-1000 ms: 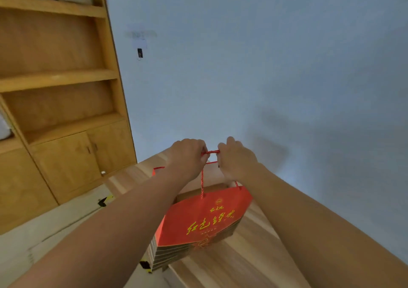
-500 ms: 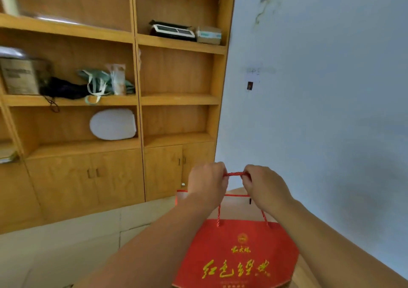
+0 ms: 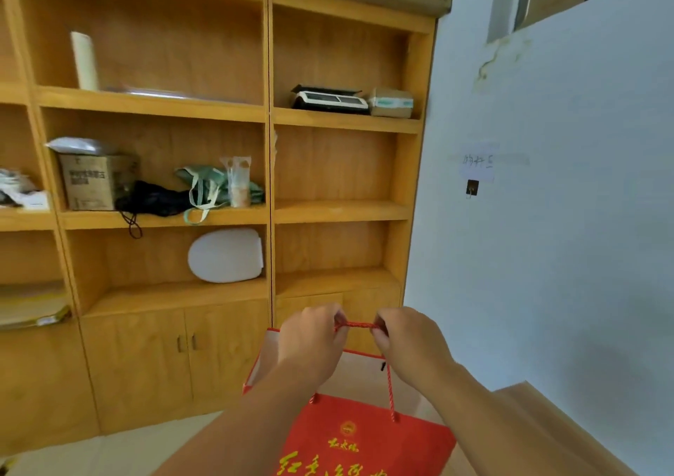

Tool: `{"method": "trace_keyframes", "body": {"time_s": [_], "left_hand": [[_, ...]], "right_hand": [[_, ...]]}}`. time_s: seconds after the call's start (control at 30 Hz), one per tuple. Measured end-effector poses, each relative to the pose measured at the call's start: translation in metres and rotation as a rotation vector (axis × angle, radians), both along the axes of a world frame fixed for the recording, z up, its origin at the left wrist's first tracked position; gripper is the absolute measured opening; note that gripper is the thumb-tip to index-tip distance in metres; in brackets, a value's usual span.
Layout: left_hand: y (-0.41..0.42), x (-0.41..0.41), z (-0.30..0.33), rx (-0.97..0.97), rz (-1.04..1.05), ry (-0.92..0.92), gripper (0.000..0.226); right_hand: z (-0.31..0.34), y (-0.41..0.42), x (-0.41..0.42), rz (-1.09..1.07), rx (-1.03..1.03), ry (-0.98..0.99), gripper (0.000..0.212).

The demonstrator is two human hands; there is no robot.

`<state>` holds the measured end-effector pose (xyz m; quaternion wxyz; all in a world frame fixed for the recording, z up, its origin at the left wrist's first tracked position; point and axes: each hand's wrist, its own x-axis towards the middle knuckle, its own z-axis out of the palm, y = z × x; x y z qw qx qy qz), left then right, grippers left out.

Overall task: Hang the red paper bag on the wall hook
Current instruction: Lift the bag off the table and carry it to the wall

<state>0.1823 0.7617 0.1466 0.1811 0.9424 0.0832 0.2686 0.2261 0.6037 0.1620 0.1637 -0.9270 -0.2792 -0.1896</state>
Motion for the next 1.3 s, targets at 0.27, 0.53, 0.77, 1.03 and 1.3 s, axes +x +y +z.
{"method": "trace_keyframes", "body": {"time_s": [0.27,0.53,0.77,1.03,1.3], "left_hand": [[0.072,0.107,0.019,0.038,0.078,0.035,0.009],[0.131,0.225,0.008,-0.016,0.033,0.012,0.010],[0.208,0.334,-0.006,-0.040,-0.045,0.031,0.007],[0.261,0.468,0.004,-0.040,-0.175,0.038,0.007],[0.258,0.605,-0.003,-0.034,-0.316,0.037,0.007]], "right_hand": [[0.003,0.079,0.123,0.077,0.087,0.056,0.014],[0.005,0.136,0.236,0.035,0.059,0.043,0.012],[-0.010,0.210,0.333,-0.026,0.039,0.083,0.012],[0.002,0.256,0.445,-0.168,0.059,0.090,0.014],[0.000,0.245,0.559,-0.254,0.091,0.142,0.014]]}}
